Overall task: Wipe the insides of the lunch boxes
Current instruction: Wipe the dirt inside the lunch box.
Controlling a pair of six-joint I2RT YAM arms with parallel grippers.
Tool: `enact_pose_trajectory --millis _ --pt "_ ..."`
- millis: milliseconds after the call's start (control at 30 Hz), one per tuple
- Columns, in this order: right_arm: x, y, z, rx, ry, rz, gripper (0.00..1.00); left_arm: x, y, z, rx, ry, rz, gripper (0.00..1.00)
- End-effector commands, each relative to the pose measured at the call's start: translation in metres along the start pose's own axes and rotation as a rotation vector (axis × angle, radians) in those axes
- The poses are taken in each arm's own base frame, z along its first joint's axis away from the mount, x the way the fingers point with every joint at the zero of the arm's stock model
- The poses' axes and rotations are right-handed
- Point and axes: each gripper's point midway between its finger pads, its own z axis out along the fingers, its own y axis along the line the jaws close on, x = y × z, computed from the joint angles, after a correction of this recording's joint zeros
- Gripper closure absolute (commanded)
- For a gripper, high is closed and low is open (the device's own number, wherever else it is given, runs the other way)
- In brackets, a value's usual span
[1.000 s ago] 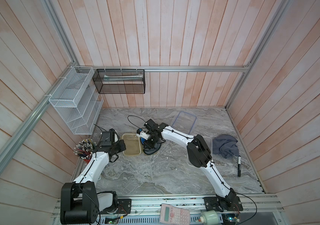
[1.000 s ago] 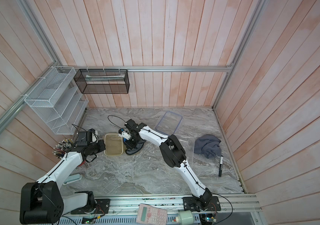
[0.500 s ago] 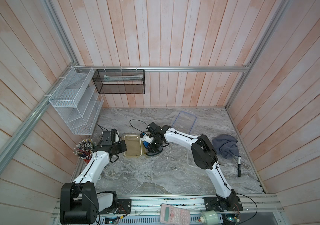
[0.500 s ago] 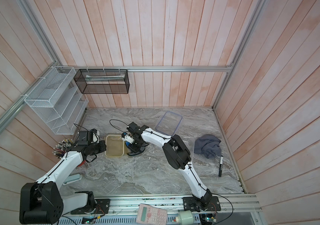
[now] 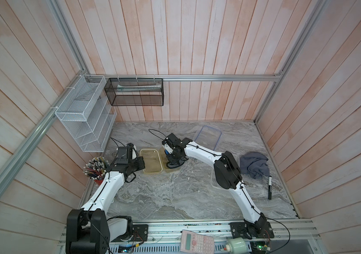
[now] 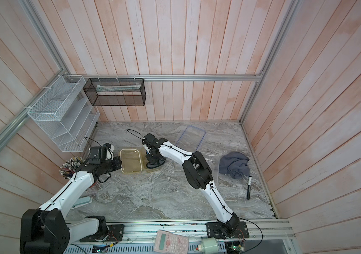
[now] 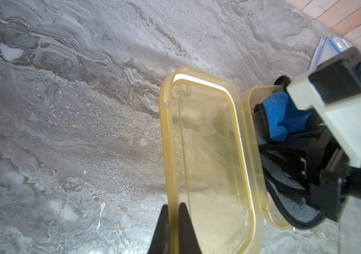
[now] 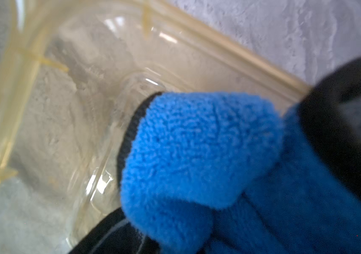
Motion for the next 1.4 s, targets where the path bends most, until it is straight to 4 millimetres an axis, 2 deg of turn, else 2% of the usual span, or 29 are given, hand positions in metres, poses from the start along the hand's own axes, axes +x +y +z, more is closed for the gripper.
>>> enact_pose_trajectory --millis 0,133,233,333,467,600,867,1000,1133,1233,1367 --pt "0.054 -0.080 0.036 0.301 0.206 0.058 1.00 -0.001 0.022 -0.011 -0.113 -0.018 -0.005 0.99" --pt "0.046 -0.091 0.042 0.318 0.187 0.092 1.00 -0.001 0.014 -0.012 -0.074 -0.020 -0.020 0.98" --pt "0.031 -0.092 0.042 0.284 0.126 0.133 0.98 0.004 0.003 -0.011 -0.026 -0.006 -0.037 0.98" --pt "0.021 -0.078 0.045 0.212 0.091 0.153 0.97 0.009 -0.003 -0.008 -0.012 -0.002 -0.036 0.98" --pt "0.023 -0.060 0.053 0.146 0.090 0.164 0.98 0.014 -0.008 -0.005 0.019 0.003 -0.054 0.99" --pt "0.013 -0.056 0.057 0.083 0.027 0.239 0.98 0.022 -0.016 -0.003 0.060 0.019 -0.067 0.98" --pt "-0.020 -0.051 0.058 -0.040 -0.094 0.431 1.00 0.035 -0.020 -0.001 0.096 0.030 -0.098 0.98" --pt "-0.034 -0.029 0.060 -0.184 -0.124 0.499 1.00 0.035 -0.026 0.001 0.127 0.030 -0.098 0.99" --pt "-0.040 -0.006 0.060 -0.289 -0.120 0.503 1.00 0.035 -0.029 0.002 0.142 0.034 -0.096 0.98" --pt "-0.035 0.019 0.059 -0.349 -0.093 0.441 1.00 0.034 -0.029 0.002 0.144 0.027 -0.096 0.98" --pt "-0.019 0.043 0.061 -0.346 -0.041 0.328 1.00 0.033 -0.029 0.004 0.142 0.027 -0.096 0.98"
